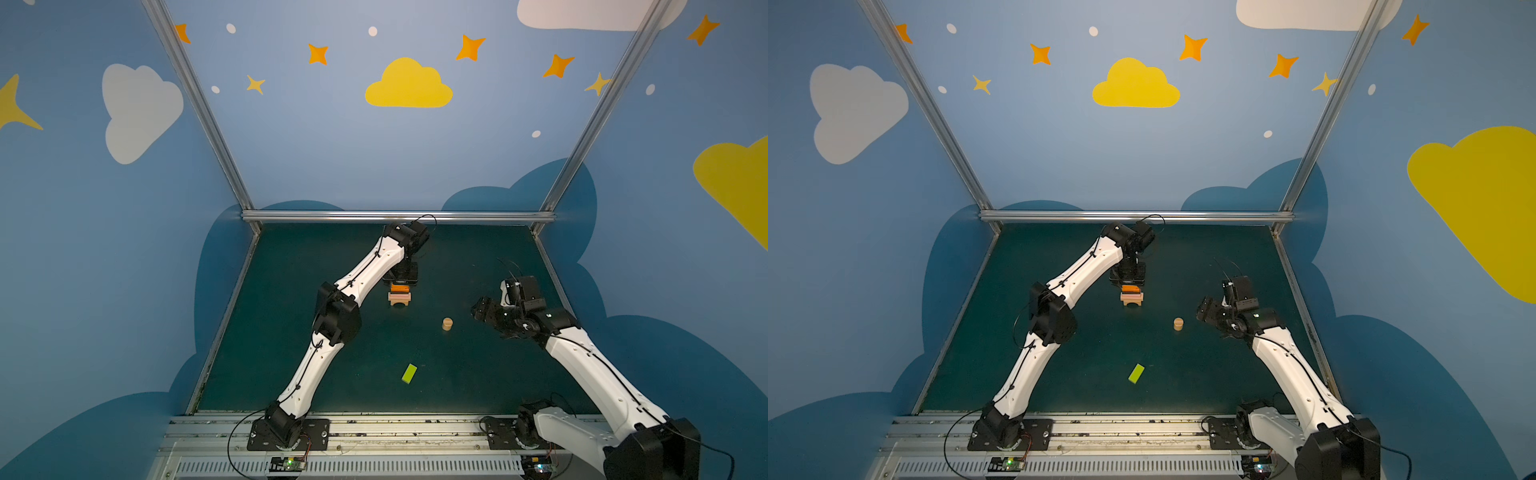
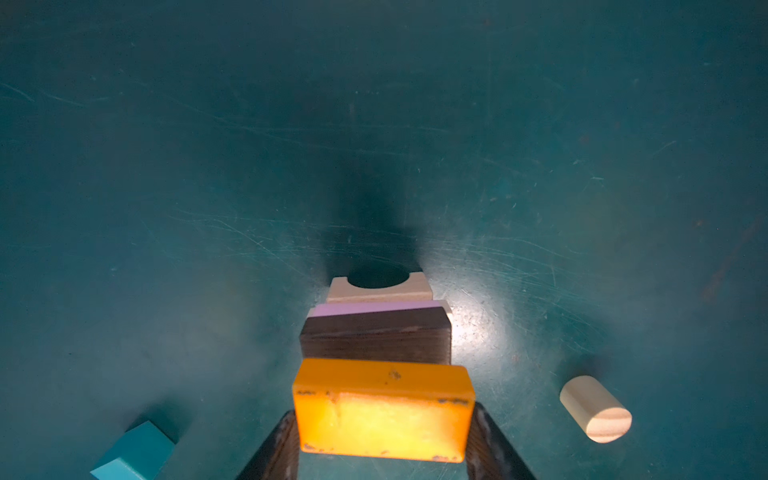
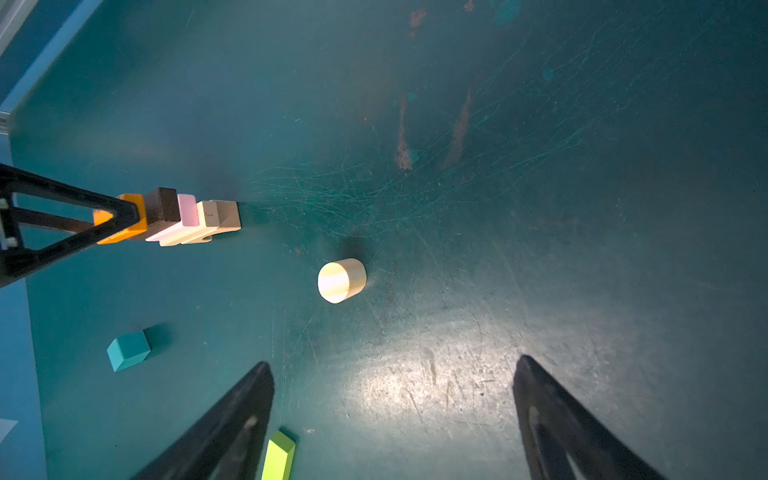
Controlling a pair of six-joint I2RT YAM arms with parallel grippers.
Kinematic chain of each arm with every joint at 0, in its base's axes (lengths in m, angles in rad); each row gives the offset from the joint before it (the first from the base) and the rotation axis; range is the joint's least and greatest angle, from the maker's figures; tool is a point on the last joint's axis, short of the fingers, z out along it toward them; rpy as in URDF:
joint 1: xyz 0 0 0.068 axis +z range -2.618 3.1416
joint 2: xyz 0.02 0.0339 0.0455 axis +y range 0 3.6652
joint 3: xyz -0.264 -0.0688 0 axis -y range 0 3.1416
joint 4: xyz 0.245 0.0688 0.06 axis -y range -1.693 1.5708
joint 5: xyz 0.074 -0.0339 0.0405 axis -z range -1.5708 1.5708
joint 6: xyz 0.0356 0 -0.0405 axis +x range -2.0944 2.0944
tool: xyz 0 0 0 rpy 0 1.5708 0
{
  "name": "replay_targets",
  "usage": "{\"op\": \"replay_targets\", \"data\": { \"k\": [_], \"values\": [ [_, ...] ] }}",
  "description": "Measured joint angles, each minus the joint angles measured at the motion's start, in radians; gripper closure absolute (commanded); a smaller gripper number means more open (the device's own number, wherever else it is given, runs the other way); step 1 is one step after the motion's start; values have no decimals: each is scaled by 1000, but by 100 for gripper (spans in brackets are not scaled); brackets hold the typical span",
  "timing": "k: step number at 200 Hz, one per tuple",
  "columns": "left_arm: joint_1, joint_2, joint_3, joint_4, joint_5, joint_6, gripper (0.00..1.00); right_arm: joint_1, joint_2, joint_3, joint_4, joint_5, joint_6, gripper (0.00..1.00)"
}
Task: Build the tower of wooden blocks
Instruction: 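Lower the orange block with the left gripper onto the dark brown block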
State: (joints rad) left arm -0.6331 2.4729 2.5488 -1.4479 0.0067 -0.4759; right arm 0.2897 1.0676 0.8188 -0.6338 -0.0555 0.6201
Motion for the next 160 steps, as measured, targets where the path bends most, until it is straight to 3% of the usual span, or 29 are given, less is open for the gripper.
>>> {"op": "replay_targets", "data": {
  "k": [160],
  "values": [
    [0,0,0,11,-14,-14,43,-1,0,0,1,-14,0,12]
  ]
}}
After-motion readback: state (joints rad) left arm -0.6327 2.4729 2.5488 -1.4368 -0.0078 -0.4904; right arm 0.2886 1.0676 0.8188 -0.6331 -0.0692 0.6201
